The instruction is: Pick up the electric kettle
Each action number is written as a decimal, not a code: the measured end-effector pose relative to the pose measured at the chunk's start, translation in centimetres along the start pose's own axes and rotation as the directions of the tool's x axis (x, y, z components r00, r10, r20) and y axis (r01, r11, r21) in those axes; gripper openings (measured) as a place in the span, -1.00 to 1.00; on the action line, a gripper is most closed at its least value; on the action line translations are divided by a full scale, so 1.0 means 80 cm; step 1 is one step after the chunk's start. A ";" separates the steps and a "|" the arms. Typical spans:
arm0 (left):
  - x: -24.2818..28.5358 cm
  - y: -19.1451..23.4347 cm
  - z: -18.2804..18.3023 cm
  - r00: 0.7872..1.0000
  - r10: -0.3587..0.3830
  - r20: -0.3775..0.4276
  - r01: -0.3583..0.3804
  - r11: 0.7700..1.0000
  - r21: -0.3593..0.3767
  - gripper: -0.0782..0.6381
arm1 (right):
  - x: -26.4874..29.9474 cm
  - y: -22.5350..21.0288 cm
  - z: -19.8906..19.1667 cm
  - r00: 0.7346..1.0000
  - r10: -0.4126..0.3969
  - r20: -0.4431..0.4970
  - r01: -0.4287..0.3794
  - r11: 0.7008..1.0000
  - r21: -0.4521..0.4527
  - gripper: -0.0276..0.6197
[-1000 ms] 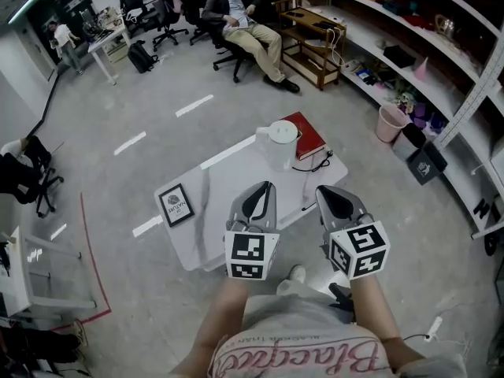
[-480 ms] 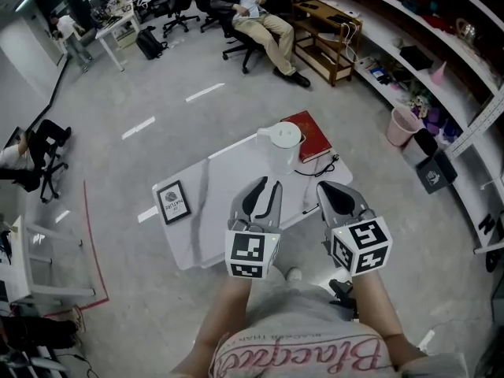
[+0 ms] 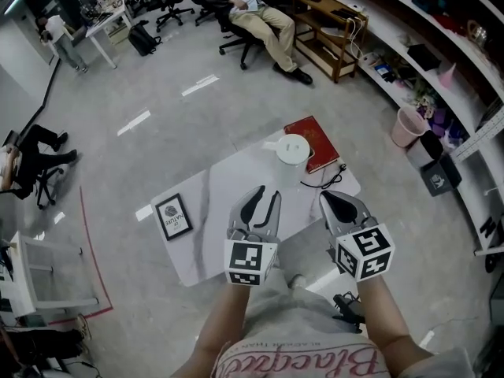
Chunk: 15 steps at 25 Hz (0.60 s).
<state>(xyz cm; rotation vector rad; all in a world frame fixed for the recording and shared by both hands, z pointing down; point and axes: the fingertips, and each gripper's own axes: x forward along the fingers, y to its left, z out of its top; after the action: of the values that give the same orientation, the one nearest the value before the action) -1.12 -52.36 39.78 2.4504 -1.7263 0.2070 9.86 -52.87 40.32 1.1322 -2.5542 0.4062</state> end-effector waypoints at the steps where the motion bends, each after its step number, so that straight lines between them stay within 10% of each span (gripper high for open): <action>1: 0.008 0.008 -0.004 1.000 -0.002 -0.004 0.002 1.000 -0.007 -0.52 | 0.011 -0.003 -0.001 1.000 0.002 -0.005 -0.002 1.000 0.001 -0.84; 15: 0.116 0.086 -0.110 0.994 0.006 -0.110 -0.016 0.996 -0.091 -0.52 | 0.136 -0.059 -0.052 0.997 -0.063 -0.047 0.064 0.998 0.020 -0.84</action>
<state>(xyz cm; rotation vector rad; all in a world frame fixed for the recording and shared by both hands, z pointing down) -4.82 -61.52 50.42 2.3196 -1.6653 0.2527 7.19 -61.57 49.03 1.1941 -2.4723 0.4407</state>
